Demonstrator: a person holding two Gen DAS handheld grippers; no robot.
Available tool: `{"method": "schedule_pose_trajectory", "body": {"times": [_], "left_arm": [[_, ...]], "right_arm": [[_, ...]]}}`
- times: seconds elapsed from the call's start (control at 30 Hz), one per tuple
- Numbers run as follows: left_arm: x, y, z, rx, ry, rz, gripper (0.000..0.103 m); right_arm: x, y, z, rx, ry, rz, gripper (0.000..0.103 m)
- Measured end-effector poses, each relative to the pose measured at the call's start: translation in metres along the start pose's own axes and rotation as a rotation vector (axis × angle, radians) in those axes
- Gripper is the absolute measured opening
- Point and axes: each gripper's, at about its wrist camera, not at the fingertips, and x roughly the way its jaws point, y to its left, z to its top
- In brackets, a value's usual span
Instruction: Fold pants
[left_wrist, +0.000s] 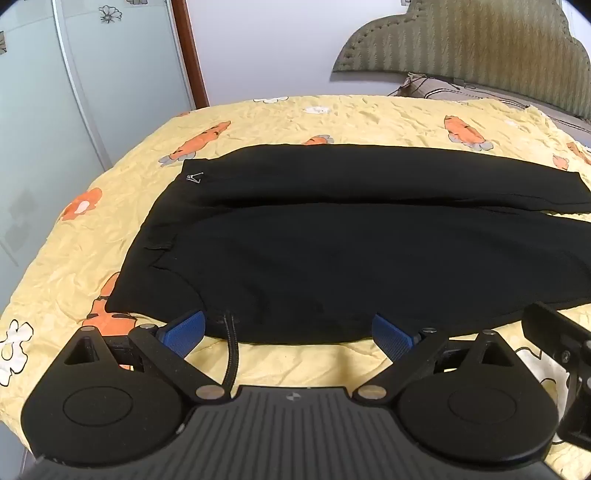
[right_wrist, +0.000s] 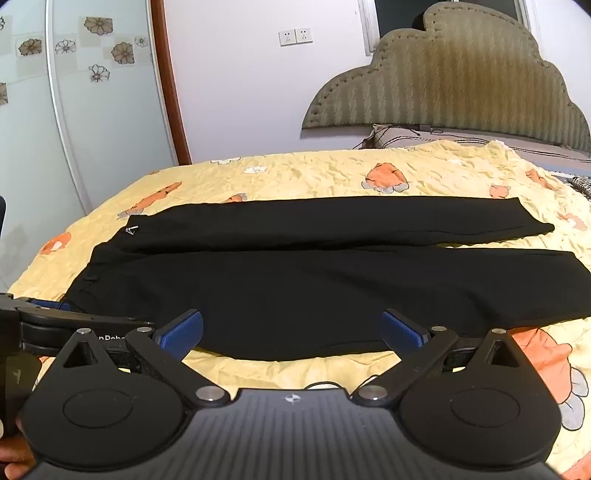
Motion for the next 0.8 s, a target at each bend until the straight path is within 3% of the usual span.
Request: {"method": "schedule_pose_trajectory", "body": {"times": [0.8], "left_arm": [[0.011,0.009,-0.001,-0.046,0.015,-0.013,0.099]], "right_arm": [[0.025,-0.007,-0.004,-0.007,0.081,-0.058,0.103]]}}
